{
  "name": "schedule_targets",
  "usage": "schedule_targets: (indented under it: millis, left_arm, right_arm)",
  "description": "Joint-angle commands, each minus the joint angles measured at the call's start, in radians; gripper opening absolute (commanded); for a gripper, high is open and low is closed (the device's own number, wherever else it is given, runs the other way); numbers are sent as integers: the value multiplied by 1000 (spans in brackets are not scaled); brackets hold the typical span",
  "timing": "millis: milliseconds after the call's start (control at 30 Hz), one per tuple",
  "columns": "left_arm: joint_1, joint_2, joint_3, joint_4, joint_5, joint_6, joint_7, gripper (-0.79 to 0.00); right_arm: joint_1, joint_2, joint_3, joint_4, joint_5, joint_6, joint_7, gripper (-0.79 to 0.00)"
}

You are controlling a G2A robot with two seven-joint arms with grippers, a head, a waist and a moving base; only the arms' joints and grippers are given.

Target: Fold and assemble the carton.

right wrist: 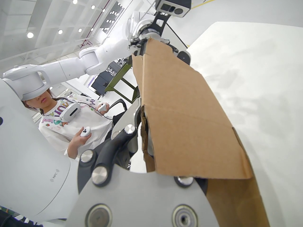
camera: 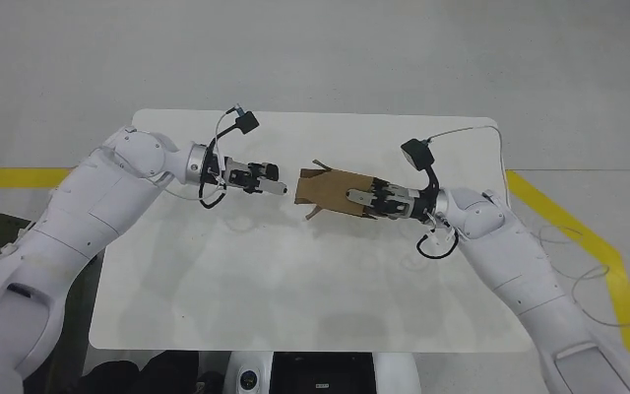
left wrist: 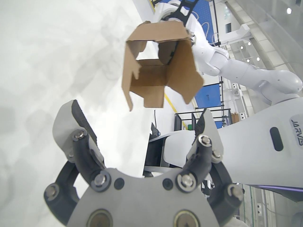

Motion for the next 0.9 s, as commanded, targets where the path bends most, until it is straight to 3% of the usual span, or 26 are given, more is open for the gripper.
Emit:
schedule_targets:
  millis: [0, 367, 867]
  left_arm:
    - [-5, -4, 4, 14, 45, 2, -2, 0]
    - [7, -35, -20, 66, 84, 6, 38, 0]
    - [12, -69, -52, 50, 94, 7, -7, 0]
  right_arm:
    - [-4, 2, -3, -13, 16, -1, -1, -785]
    - [0, 6, -40, -74, 63, -2, -2, -785]
    - [31, -4, -96, -64, 97, -22, -22, -785]
